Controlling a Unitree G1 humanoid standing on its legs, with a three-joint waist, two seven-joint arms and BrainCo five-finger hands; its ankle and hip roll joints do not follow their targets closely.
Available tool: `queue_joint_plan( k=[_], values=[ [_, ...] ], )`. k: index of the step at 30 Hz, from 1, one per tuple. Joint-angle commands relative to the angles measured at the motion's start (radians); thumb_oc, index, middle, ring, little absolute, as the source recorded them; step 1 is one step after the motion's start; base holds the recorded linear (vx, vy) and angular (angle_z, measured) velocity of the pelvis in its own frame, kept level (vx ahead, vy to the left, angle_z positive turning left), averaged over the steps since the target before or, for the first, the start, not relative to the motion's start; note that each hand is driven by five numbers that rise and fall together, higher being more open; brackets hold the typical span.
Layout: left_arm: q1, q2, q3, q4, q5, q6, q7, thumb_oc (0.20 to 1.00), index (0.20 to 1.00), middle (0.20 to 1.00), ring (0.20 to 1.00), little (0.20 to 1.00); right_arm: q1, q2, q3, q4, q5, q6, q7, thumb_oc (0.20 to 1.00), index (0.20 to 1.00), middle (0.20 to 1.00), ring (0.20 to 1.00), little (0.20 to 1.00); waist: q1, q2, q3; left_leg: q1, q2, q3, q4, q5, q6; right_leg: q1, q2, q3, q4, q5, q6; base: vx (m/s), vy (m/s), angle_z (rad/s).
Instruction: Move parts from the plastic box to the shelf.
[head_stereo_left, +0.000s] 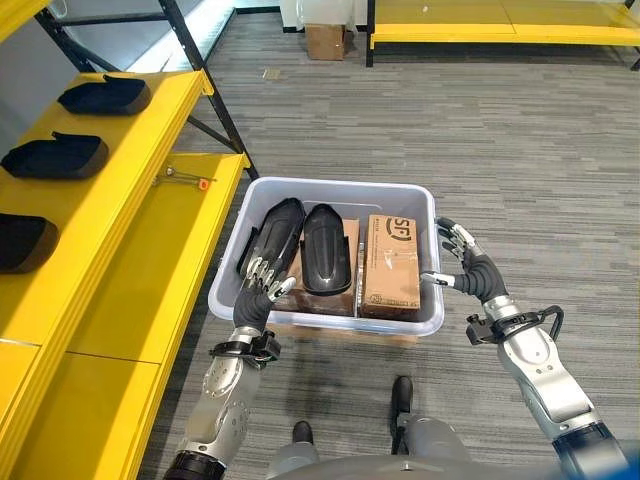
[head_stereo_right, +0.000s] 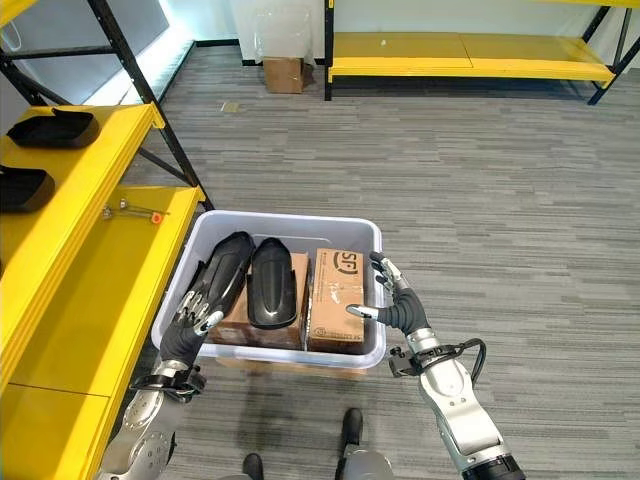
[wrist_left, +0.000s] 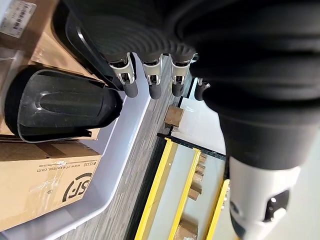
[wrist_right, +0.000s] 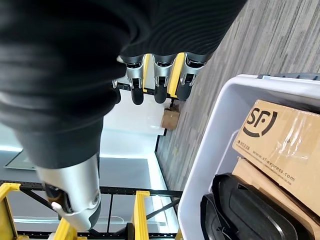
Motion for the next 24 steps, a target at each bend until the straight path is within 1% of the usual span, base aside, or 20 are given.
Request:
queue_joint_plan(
  k=[1,2,3,4,5,6,7,8,9,10,11,12,14,15,16,18,19,21,23,24],
  values=[
    [0.017,0.031,0.040,-0.089,0.011,-0.052,-0.002,1.000,1.000,1.000,1.000,1.000,-0.010,-0.003,0.012,-0.066,0.031,-0.071,-0.007,1.000,1.000,1.000,1.000,1.000,0.007,-0.037,0.002,-0.053,-0.027,-0.028,0.270,-0.008,-0.027,-0.020,-0.047,0.046,0.074,-0.062,0.040,0.06,-0.190,0.11],
    [0.021,0.033,0.043,-0.095,0.009,-0.051,-0.004,1.000,1.000,1.000,1.000,1.000,-0.008,-0.004,0.013,-0.067,0.033,-0.072,-0.005,1.000,1.000,1.000,1.000,1.000,0.009,-0.043,0.010,-0.095,-0.033,-0.047,0.365,0.026,-0.027,-0.008,-0.041,0.050,0.067,-0.068,0.023,0.06,-0.206,0.12],
    [0.026,0.035,0.043,-0.100,0.010,-0.052,-0.002,1.000,1.000,1.000,1.000,1.000,-0.009,-0.012,0.016,-0.072,0.033,-0.073,-0.004,1.000,1.000,1.000,1.000,1.000,0.029,-0.055,0.045,-0.163,-0.078,-0.098,0.513,0.052,-0.021,0.024,-0.032,0.063,0.060,-0.079,0.005,0.05,-0.111,-0.08],
    [0.023,0.034,0.044,-0.098,0.012,-0.051,0.004,1.000,1.000,1.000,1.000,1.000,-0.012,-0.017,0.017,-0.070,0.029,-0.075,-0.003,1.000,1.000,1.000,1.000,1.000,0.037,-0.066,0.058,-0.202,-0.114,-0.136,0.566,0.057,-0.015,0.025,-0.034,0.075,0.062,-0.088,0.002,0.08,-0.061,-0.29],
    [0.027,0.035,0.046,-0.105,0.010,-0.046,0.000,1.000,1.000,1.000,1.000,1.000,-0.007,-0.018,0.012,-0.074,0.028,-0.073,-0.004,1.000,1.000,1.000,1.000,1.000,0.039,-0.079,0.068,-0.255,-0.092,-0.137,0.529,0.049,0.001,0.032,-0.045,0.085,0.062,-0.092,0.008,0.12,0.036,-0.54],
    [0.029,0.039,0.050,-0.113,0.008,-0.044,-0.003,1.000,1.000,1.000,1.000,1.000,-0.008,-0.021,0.008,-0.074,0.028,-0.074,-0.007,1.000,1.000,1.000,1.000,1.000,0.043,-0.088,0.071,-0.260,-0.041,-0.140,0.437,0.048,0.004,0.037,-0.055,0.100,0.062,-0.094,0.020,0.16,0.076,-0.51],
    [0.031,0.040,0.048,-0.113,0.003,-0.044,-0.005,1.000,1.000,1.000,1.000,1.000,-0.007,-0.020,0.004,-0.071,0.031,-0.075,-0.013,1.000,1.000,1.000,1.000,1.000,0.043,-0.094,0.071,-0.245,-0.006,-0.136,0.357,0.046,0.007,0.040,-0.062,0.108,0.063,-0.096,0.030,0.22,0.206,-0.40],
    [0.020,0.043,0.045,-0.098,0.007,-0.050,0.008,1.000,1.000,1.000,1.000,1.000,-0.006,-0.015,-0.002,-0.055,0.020,-0.077,-0.033,1.000,1.000,1.000,1.000,1.000,0.042,-0.087,0.069,-0.221,0.077,-0.114,0.137,0.103,-0.011,0.040,-0.071,0.119,0.070,-0.108,0.047,0.28,0.358,-0.57],
    [0.013,0.041,0.046,-0.088,0.008,-0.051,0.013,1.000,1.000,1.000,1.000,1.000,0.001,-0.019,-0.012,-0.056,0.007,-0.078,-0.042,1.000,1.000,1.000,1.000,1.000,0.048,-0.064,0.062,-0.226,0.124,-0.111,-0.020,0.185,-0.046,0.054,-0.079,0.134,0.068,-0.123,0.068,0.30,0.418,-0.50],
    [0.010,0.035,0.044,-0.079,0.015,-0.052,0.015,1.000,1.000,1.000,1.000,1.000,0.010,-0.022,-0.019,-0.056,0.000,-0.080,-0.044,1.000,1.000,1.000,1.000,1.000,0.049,-0.052,0.061,-0.222,0.143,-0.098,-0.052,0.221,-0.067,0.063,-0.085,0.139,0.070,-0.129,0.075,0.20,0.289,-0.47],
    [0.010,0.035,0.044,-0.078,0.015,-0.053,0.015,1.000,1.000,1.000,1.000,1.000,0.011,-0.023,-0.019,-0.057,0.000,-0.080,-0.045,1.000,1.000,1.000,1.000,1.000,0.051,-0.051,0.062,-0.218,0.144,-0.096,-0.057,0.224,-0.068,0.063,-0.084,0.140,0.070,-0.129,0.075,0.16,0.275,-0.26],
    [0.019,0.035,0.048,-0.079,0.011,-0.056,0.005,1.000,1.000,1.000,1.000,1.000,0.029,-0.013,-0.017,-0.064,-0.003,-0.078,-0.037,1.000,1.000,1.000,1.000,1.000,0.048,-0.035,0.049,-0.177,0.149,-0.086,-0.058,0.171,-0.064,0.060,-0.087,0.160,0.080,-0.139,0.084,0.13,0.271,-0.36],
    [0.022,0.037,0.047,-0.082,0.013,-0.055,-0.001,1.000,1.000,1.000,1.000,1.000,0.038,-0.010,-0.021,-0.063,-0.008,-0.076,-0.029,1.000,1.000,1.000,1.000,1.000,0.047,-0.030,0.044,-0.165,0.146,-0.057,-0.064,0.168,-0.070,0.061,-0.092,0.167,0.076,-0.128,0.088,0.12,0.238,-0.59],
    [0.027,0.043,0.045,-0.095,0.016,-0.053,-0.009,1.000,1.000,1.000,1.000,1.000,0.046,-0.006,-0.025,-0.062,-0.015,-0.074,-0.028,1.000,1.000,1.000,1.000,1.000,0.044,-0.032,0.042,-0.151,0.134,-0.038,-0.059,0.156,-0.068,0.072,-0.105,0.167,0.064,-0.115,0.099,0.15,0.299,-0.59],
    [0.026,0.056,0.044,-0.105,0.013,-0.053,-0.015,1.000,1.000,1.000,1.000,1.000,0.054,0.005,-0.032,-0.065,-0.011,-0.071,-0.030,1.000,1.000,1.000,1.000,1.000,0.041,-0.044,0.044,-0.147,0.113,-0.010,-0.025,0.122,-0.063,0.090,-0.137,0.170,0.053,-0.098,0.117,0.19,0.405,-0.40],
    [0.025,0.072,0.045,-0.096,0.017,-0.053,-0.013,1.000,1.000,1.000,1.000,1.000,0.057,0.016,-0.025,-0.068,-0.013,-0.062,-0.023,1.000,1.000,1.000,1.000,1.000,0.043,-0.062,0.052,-0.143,0.089,0.017,0.003,0.083,-0.052,0.097,-0.175,0.181,0.037,-0.073,0.138,0.13,0.360,-0.13],
    [0.019,0.084,0.053,-0.098,0.017,-0.056,-0.004,1.000,1.000,1.000,1.000,1.000,0.045,0.027,-0.010,-0.068,-0.010,-0.058,-0.019,1.000,1.000,1.000,1.000,1.000,0.050,-0.081,0.059,-0.151,0.070,0.042,0.032,0.052,-0.042,0.091,-0.204,0.191,0.024,-0.055,0.154,0.06,0.292,-0.29],
    [0.014,0.094,0.061,-0.100,0.019,-0.060,0.004,1.000,1.000,1.000,1.000,1.000,0.037,0.032,0.001,-0.075,-0.007,-0.054,-0.015,1.000,1.000,1.000,1.000,1.000,0.054,-0.095,0.063,-0.168,0.055,0.053,0.057,0.030,-0.036,0.080,-0.221,0.190,0.019,-0.043,0.163,0.03,0.186,-0.20],
    [0.014,0.094,0.061,-0.101,0.019,-0.059,0.004,1.000,1.000,1.000,1.000,1.000,0.037,0.033,0.002,-0.075,-0.007,-0.054,-0.015,1.000,1.000,1.000,1.000,1.000,0.055,-0.096,0.061,-0.170,0.054,0.053,0.059,0.029,-0.035,0.078,-0.222,0.190,0.019,-0.043,0.163,0.02,0.078,-0.02],
    [0.009,0.099,0.073,-0.101,0.022,-0.064,0.023,1.000,1.000,1.000,1.000,1.000,0.037,0.036,0.010,-0.083,-0.008,-0.049,-0.005,1.000,1.000,1.000,1.000,1.000,0.059,-0.116,0.065,-0.197,0.042,0.054,0.087,0.007,-0.027,0.067,-0.239,0.182,0.017,-0.033,0.171,0.04,0.123,-0.05]
  ],
)
